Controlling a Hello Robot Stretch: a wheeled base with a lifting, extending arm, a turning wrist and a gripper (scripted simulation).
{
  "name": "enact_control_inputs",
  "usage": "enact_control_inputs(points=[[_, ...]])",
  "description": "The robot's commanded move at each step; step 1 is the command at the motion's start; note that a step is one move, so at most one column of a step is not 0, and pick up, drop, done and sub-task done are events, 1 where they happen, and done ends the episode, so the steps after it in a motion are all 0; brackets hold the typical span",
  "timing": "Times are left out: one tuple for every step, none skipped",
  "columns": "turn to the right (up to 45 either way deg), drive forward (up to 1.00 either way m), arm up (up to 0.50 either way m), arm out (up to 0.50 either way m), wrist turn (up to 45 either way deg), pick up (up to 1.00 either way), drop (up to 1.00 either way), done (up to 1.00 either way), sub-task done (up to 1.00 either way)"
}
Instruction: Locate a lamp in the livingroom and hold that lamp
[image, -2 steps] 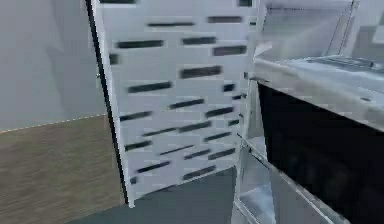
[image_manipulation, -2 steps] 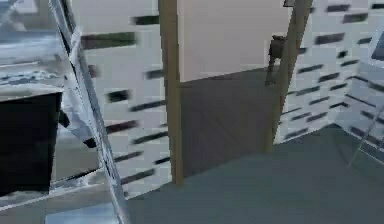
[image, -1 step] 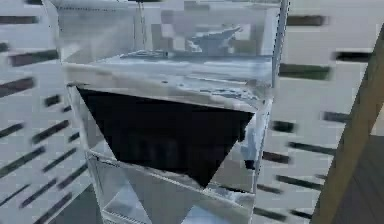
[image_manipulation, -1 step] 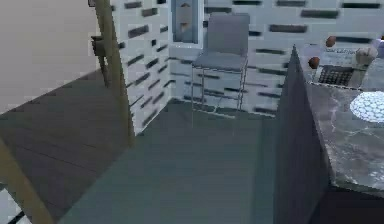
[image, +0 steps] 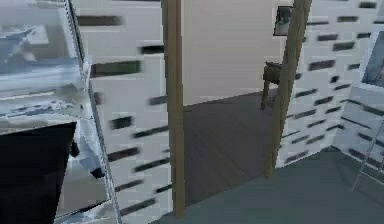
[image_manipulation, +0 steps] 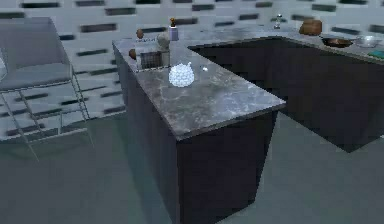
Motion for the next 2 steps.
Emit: enact_control_inputs(points=[[27.0,0.00,0.00,0.00,0.0,0.00,0.00,0.00,0.00],[0.0,1.00,0.00,0.00,0.0,0.00,0.00,0.00,0.00]])
